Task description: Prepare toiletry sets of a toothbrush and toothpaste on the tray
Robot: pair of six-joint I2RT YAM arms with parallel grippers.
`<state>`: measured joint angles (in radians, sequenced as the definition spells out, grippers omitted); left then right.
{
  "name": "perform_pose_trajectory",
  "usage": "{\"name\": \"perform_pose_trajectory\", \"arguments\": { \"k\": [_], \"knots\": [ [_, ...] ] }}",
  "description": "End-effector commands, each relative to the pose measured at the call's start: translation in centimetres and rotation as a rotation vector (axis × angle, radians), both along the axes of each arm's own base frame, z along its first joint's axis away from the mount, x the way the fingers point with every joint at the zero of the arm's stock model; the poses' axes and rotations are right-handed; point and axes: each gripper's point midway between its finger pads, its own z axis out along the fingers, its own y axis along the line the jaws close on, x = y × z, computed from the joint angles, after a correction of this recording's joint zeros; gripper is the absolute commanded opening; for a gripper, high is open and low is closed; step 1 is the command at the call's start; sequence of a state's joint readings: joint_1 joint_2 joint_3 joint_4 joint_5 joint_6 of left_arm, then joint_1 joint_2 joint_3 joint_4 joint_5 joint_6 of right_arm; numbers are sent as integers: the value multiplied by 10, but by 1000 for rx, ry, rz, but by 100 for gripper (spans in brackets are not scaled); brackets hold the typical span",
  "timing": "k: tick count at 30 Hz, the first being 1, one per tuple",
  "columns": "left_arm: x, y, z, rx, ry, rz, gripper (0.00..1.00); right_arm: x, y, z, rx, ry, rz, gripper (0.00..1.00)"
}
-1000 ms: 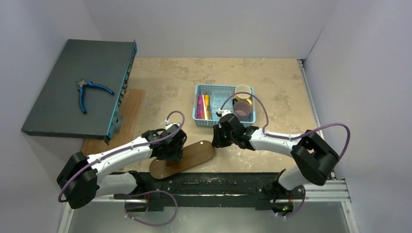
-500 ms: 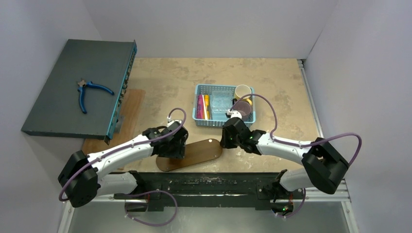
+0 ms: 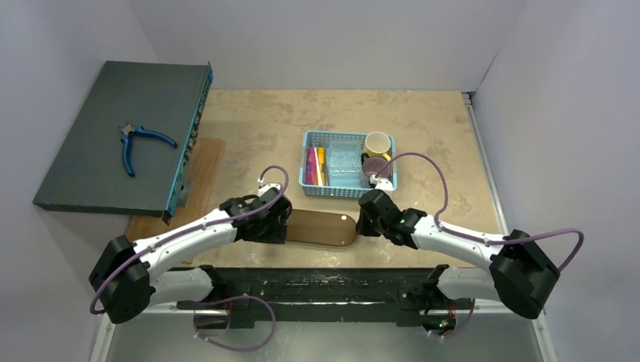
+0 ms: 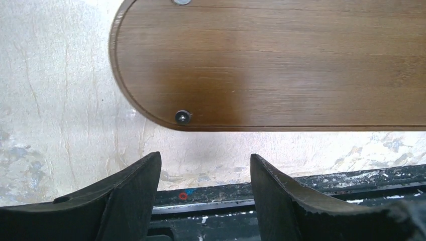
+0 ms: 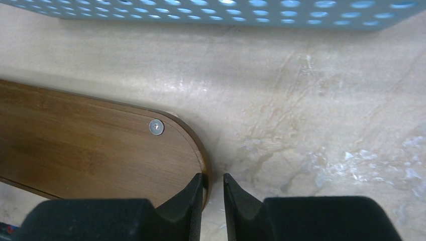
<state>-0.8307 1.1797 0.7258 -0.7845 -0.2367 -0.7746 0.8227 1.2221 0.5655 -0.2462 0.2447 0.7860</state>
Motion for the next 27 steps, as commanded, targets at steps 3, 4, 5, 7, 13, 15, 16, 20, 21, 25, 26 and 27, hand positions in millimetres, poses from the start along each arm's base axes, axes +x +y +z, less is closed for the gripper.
{"name": "perform_pose_trajectory", "arguments": {
  "k": [3,4,5,7,13,15,16,20,21,25,26,27],
  "knots": [
    [25,5,24,-30,-106,69,66,-2,-31,1,-107,7,-85,22],
    [29,7,26,-34,-118,81,66,-1,-31,5,-107,0,-88,22],
    [35,10,27,-40,-131,107,67,1,-30,9,-101,-9,-89,22],
    [47,15,30,-56,-148,146,67,6,-25,20,-83,-31,-84,24],
    [79,19,35,-60,-182,198,67,15,-7,44,-20,-65,-44,26],
    [90,15,39,-55,-191,200,67,17,-4,51,-9,-77,-35,27],
    [95,14,38,-49,-189,197,67,17,-3,53,-4,-81,-29,27],
    [110,15,31,-23,-170,204,65,18,1,63,15,-99,-7,27],
    [113,15,28,-21,-164,208,64,18,2,64,19,-101,-1,27],
    [123,16,18,-19,-136,223,60,16,3,67,24,-105,20,28],
    [123,16,14,-18,-126,221,58,16,4,67,24,-108,30,28],
    [125,16,12,-20,-121,223,57,15,4,67,22,-107,39,28]
  ]
}}
